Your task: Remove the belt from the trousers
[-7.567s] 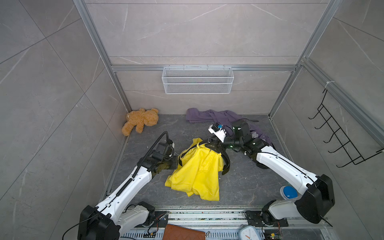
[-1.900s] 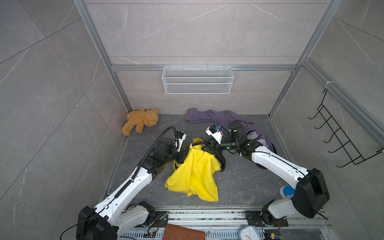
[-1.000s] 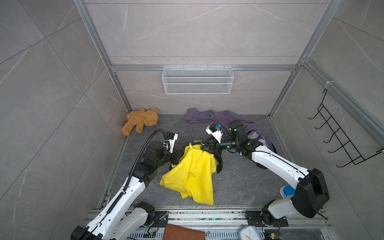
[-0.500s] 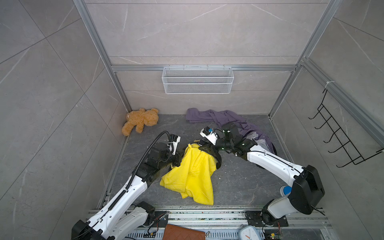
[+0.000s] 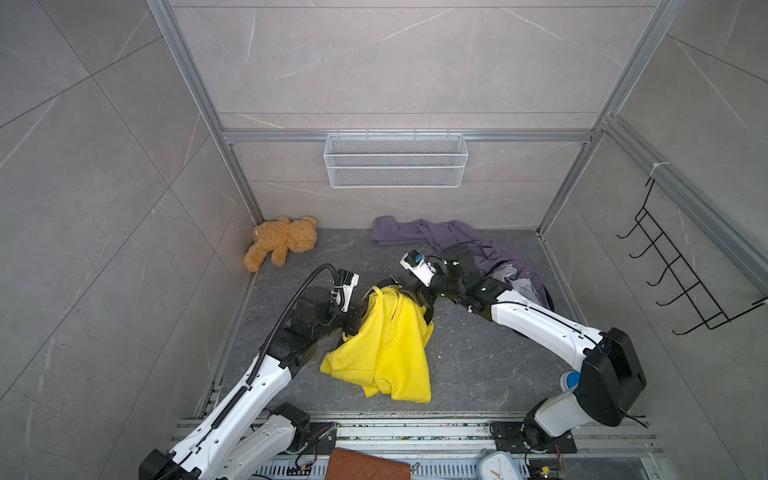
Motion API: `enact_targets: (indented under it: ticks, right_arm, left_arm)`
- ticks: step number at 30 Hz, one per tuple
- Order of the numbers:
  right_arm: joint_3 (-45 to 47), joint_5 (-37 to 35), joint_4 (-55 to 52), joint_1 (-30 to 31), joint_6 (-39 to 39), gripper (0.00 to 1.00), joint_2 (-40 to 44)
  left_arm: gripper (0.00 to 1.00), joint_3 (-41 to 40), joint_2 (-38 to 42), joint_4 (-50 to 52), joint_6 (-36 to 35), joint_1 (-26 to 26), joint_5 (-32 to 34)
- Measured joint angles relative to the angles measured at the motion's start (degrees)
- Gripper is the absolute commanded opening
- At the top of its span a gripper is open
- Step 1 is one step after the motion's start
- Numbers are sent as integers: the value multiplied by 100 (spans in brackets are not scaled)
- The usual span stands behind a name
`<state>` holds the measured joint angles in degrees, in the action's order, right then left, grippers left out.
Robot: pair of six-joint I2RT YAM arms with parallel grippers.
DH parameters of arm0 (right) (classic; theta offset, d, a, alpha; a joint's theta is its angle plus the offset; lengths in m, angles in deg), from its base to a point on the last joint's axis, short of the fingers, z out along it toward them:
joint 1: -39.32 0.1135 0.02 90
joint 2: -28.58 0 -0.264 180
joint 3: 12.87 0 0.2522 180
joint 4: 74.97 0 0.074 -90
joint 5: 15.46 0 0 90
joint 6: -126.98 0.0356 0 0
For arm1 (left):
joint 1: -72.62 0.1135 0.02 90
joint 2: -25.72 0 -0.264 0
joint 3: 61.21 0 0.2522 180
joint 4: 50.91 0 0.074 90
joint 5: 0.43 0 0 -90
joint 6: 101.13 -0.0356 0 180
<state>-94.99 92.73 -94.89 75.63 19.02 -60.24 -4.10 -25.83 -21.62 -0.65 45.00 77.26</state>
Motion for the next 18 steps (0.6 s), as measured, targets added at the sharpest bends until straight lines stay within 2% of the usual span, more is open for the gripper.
enact_targets:
  ticks: [11,18]
  right_arm:
    - [-74,844,-48,-42,-514,69,-313]
    - [-562,1759,-223,-291,-745,66,-710]
  left_arm:
    - [0,-249,348,20,-116,28,-271]
    - [0,-365,446,-101,-251,131,-487]
